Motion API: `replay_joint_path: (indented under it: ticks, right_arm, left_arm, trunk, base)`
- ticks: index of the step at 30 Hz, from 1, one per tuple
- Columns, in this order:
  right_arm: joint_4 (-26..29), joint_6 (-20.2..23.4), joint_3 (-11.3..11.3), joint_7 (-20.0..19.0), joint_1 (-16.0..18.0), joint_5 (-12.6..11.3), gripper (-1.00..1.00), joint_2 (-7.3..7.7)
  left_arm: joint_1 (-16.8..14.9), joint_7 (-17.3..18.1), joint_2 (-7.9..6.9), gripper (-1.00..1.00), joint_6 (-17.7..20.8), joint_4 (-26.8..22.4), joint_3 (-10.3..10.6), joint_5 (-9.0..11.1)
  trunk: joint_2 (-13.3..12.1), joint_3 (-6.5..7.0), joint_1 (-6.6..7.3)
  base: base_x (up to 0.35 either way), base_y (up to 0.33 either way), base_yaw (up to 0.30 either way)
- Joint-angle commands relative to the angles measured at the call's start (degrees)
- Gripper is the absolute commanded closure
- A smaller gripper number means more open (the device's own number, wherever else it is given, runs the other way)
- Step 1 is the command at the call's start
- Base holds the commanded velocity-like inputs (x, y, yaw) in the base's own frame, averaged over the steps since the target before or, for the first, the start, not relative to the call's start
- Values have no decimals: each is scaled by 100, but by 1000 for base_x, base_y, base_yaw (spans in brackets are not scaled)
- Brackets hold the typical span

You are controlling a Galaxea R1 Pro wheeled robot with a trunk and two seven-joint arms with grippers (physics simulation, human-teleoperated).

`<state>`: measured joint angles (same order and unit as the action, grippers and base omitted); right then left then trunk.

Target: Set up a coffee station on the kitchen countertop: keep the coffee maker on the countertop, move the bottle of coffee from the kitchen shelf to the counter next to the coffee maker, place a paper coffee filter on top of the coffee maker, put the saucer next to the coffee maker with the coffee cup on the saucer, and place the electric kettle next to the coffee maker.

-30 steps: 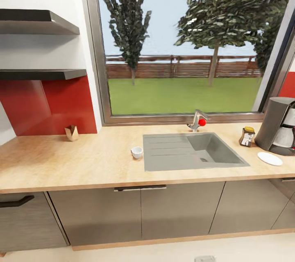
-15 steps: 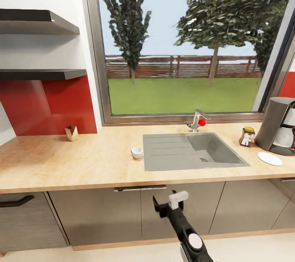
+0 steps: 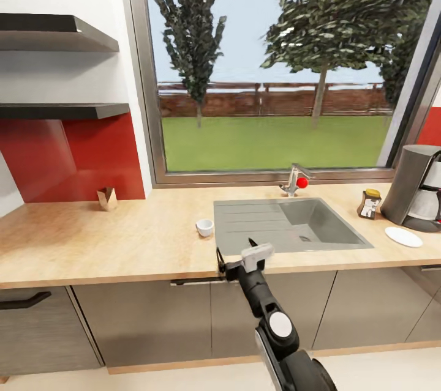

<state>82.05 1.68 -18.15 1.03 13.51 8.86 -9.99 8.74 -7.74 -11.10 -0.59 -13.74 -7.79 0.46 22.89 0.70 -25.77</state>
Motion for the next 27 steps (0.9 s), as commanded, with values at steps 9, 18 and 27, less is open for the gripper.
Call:
replay_joint_path:
  ticks: [9, 18, 27]
  right_arm:
    - [-161, 1900, 2, 808, 1844, -1271, -100, -1]
    - [-936, 3615, 21, 2144, 2811, -1940, -100, -1]
    - [-1226, 4009, 26, 2242, 2969, -1978, -100, -1]
  left_arm:
    - [5, 8, 35, -100, 28, -2, 17, 6]
    - [5, 4, 40, -100, 36, 3, 23, 6]
    - [5, 0, 38, -100, 41, 3, 23, 12]
  trunk:
    - [3, -1, -2]
    - [3, -1, -2]
    - [3, -1, -2]
  base:
    - [0, 0, 0]
    - [0, 0, 0]
    - [37, 26, 0]
